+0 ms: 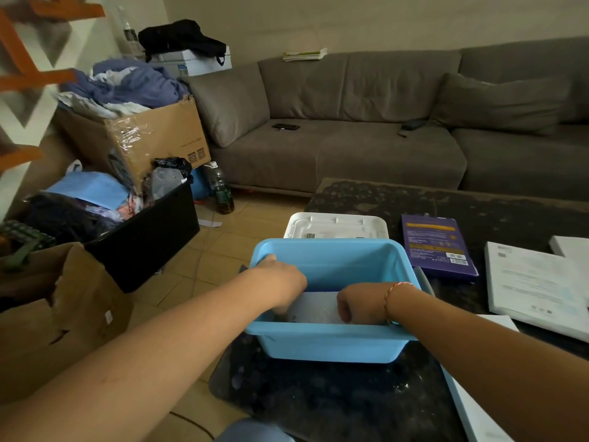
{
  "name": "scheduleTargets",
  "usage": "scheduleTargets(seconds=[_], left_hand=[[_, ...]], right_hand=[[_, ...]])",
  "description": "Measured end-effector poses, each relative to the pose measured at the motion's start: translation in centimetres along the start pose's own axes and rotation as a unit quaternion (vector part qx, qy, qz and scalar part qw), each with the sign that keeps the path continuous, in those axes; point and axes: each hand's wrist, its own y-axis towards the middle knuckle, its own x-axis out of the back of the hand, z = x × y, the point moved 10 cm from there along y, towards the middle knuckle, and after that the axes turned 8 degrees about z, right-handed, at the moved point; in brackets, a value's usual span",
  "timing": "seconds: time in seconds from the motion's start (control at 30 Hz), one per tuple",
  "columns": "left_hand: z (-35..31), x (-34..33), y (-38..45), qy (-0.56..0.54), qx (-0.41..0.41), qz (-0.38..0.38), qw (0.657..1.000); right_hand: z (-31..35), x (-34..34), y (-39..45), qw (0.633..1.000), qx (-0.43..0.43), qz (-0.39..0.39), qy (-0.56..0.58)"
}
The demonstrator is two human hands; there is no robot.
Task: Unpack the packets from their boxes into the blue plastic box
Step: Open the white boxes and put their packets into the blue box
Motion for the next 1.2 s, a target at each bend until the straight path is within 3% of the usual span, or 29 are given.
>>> scheduleTargets(seconds=[0.13,0.2,0.27,0.33,0.4,0.47,0.53,0.57,0.63,0.7,0.77,0.83,1.0,1.13,1.2], left_hand=[[0.2,0.3,-0.5,-0.033,0.005,0.027,0.999],[0.7,1.4,-1.1,-0.074,0.007,0.015,0.997],[1.4,3.9,-2.2,-0.109,0.019,-0.064,0.992],[1.5,7.3,-4.3,-0.159,0.030,-0.189,0.969],[-0.1,10.4,-7.8,-0.212,0.001,-0.331,0.919],[-3.2,12.8,-12.6,-0.256,-0.079,-0.488,0.831],[-7.5,13.5,-16.0,-0.272,-0.178,-0.572,0.753],[-10.2,13.2,-16.6,-0.260,-0.218,-0.588,0.734],[-16.5,11.7,-16.2,-0.211,-0.286,-0.575,0.738],[-22.6,9.5,-14.5,-0.138,-0.328,-0.518,0.778],[-26.6,7.0,-12.4,-0.065,-0.324,-0.468,0.820],[-28.2,5.7,-11.3,-0.050,-0.316,-0.453,0.832],[-28.4,5.7,-11.4,-0.134,-0.326,-0.498,0.793],[-25.5,8.3,-11.8,-0.252,-0.295,-0.530,0.755],[-23.1,9.9,-11.9,-0.338,-0.263,-0.533,0.730]], right_hand=[[0.5,0.7,-1.5,1.000,0.008,-0.012,-0.020],[0.5,2.5,-3.6,0.998,0.018,-0.055,-0.017],[-0.4,5.6,-7.0,0.986,0.044,-0.144,0.066],[-2.1,8.3,-11.6,0.954,0.067,-0.234,0.175],[-4.5,9.4,-16.4,0.916,0.069,-0.329,0.220],[-7.4,8.4,-20.1,0.879,0.062,-0.401,0.253],[-10.1,5.6,-22.1,0.855,0.036,-0.432,0.285],[-11.3,3.9,-22.6,0.849,0.017,-0.437,0.297],[-13.7,0.1,-23.3,0.834,-0.017,-0.441,0.331],[-15.6,-3.8,-24.0,0.819,-0.049,-0.438,0.367],[-17.3,-7.4,-24.7,0.805,-0.075,-0.436,0.396],[-18.6,-10.2,-25.6,0.787,-0.087,-0.450,0.413],[-19.5,-14.0,-27.3,0.759,-0.094,-0.500,0.405],[-16.9,-13.7,-30.3,0.746,-0.075,-0.614,0.246],[-14.8,-13.4,-30.5,0.754,-0.054,-0.632,0.170]])
